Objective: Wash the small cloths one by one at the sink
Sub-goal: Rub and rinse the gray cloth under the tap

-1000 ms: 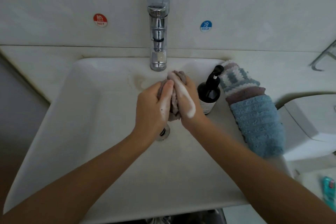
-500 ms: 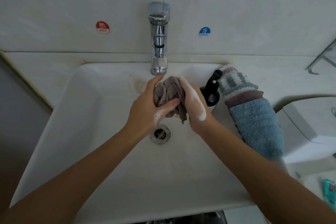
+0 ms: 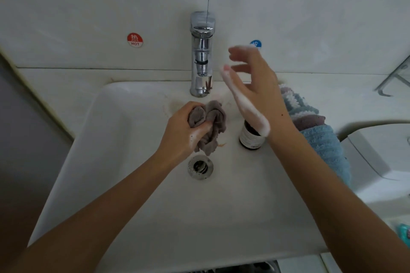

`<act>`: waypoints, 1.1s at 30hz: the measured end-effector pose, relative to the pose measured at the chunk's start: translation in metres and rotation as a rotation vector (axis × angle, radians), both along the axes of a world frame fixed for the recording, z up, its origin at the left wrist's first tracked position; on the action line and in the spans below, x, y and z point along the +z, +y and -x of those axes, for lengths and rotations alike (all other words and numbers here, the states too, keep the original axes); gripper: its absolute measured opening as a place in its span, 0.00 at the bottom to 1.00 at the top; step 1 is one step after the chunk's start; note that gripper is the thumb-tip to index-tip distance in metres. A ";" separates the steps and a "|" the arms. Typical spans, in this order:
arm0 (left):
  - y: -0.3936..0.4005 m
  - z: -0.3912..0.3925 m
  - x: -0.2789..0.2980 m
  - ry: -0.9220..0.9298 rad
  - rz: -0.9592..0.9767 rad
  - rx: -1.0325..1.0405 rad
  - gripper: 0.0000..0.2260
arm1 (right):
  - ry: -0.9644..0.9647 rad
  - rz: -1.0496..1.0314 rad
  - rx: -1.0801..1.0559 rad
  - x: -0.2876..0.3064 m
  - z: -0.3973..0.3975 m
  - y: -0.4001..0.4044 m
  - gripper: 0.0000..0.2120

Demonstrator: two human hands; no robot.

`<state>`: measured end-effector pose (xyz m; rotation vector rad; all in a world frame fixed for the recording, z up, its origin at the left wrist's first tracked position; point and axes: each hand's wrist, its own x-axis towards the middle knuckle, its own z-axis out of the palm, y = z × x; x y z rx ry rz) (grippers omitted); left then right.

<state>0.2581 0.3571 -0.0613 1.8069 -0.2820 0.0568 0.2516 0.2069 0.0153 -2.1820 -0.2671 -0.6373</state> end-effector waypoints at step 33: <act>-0.004 0.010 0.027 0.264 0.166 0.027 0.05 | -0.145 0.228 0.121 0.065 -0.068 0.020 0.21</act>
